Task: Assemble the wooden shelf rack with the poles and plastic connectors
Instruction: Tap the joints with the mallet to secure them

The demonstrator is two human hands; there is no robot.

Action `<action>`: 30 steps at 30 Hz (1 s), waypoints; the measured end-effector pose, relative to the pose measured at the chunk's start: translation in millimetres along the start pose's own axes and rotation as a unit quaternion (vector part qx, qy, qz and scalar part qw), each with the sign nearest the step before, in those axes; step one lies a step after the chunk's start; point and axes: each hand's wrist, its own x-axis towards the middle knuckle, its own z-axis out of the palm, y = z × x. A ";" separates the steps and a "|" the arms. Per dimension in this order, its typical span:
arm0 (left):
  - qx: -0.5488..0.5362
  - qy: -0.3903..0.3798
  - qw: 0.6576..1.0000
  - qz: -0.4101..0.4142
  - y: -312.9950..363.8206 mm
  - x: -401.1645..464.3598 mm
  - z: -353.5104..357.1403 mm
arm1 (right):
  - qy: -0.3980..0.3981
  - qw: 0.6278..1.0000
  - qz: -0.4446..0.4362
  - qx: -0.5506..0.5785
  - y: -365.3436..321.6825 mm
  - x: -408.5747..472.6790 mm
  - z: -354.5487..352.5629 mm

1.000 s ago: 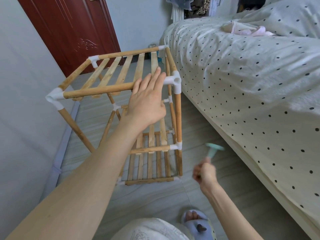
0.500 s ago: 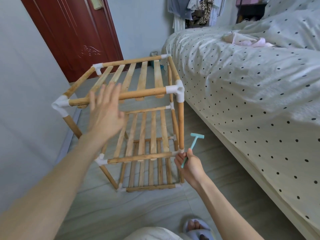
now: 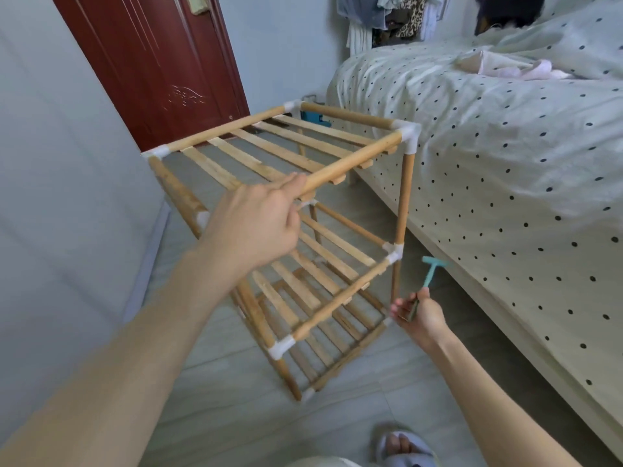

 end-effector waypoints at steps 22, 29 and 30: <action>-0.079 -0.134 0.987 -0.028 10.2 19.0 7.3 | 0.105 0.992 -0.012 0.074 -24.0 20.2 64.6; -0.086 -0.130 0.987 -0.031 9.8 18.8 9.5 | 0.099 0.971 -0.037 0.213 -18.1 28.3 53.4; -0.086 -0.130 0.987 -0.032 10.2 19.1 9.2 | 0.052 0.980 -0.011 0.194 -15.6 25.9 53.3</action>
